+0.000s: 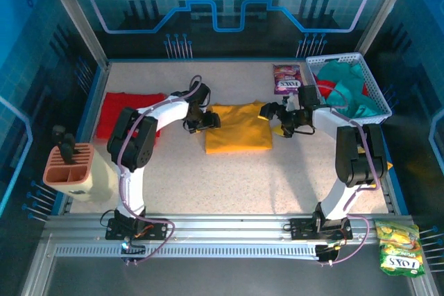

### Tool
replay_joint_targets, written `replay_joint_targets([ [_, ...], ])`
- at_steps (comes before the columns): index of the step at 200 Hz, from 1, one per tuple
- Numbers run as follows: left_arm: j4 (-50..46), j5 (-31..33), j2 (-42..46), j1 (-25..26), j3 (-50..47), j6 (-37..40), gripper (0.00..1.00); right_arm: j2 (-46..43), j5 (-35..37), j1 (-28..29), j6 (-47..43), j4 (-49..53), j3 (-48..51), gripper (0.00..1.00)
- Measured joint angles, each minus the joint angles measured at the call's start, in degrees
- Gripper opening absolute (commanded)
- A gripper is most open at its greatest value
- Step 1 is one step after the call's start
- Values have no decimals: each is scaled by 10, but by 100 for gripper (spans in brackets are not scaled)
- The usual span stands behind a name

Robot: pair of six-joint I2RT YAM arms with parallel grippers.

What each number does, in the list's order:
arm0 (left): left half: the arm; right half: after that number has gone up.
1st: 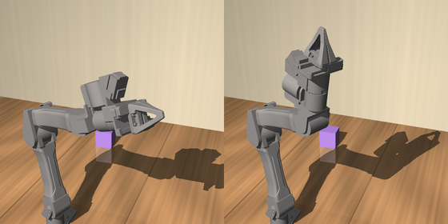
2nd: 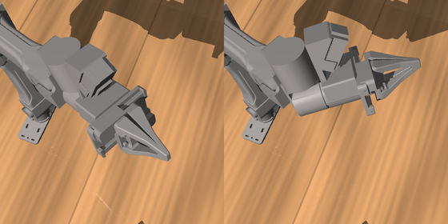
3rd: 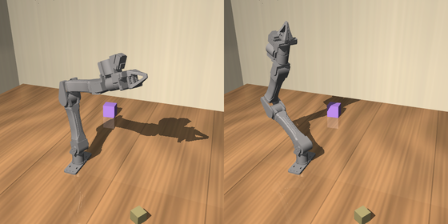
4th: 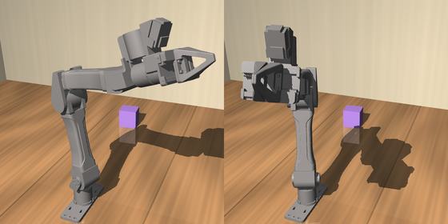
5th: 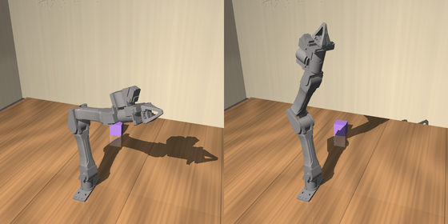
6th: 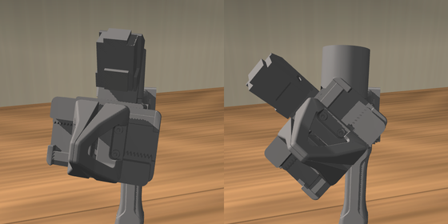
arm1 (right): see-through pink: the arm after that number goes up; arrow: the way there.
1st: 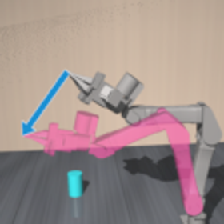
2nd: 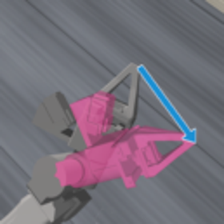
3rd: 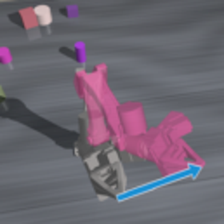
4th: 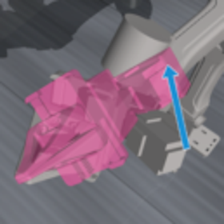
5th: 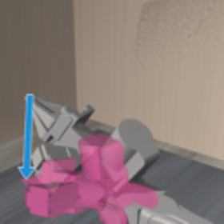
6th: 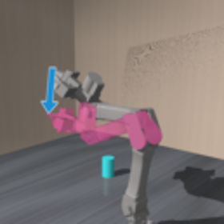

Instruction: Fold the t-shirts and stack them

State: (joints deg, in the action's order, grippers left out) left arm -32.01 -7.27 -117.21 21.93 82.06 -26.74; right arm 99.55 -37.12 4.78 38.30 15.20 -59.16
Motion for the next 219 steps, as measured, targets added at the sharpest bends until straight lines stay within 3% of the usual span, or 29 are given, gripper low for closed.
replay_joint_targets([
  [104,-12,-37,-20,13,24,-3,57,-28,-33,-27,7,-42,42,100],
  [126,-6,-51,-22,14,24,-5,50,-36,-38,-31,7,-46,45,100],
  [156,-4,-49,-28,15,24,-8,33,-37,-41,-37,9,-53,54,100],
  [186,-8,-43,-32,12,26,-16,23,-37,-49,-45,13,-59,68,100],
  [219,-5,-43,-35,11,28,-17,5,-38,-55,-60,13,-58,78,100],
])
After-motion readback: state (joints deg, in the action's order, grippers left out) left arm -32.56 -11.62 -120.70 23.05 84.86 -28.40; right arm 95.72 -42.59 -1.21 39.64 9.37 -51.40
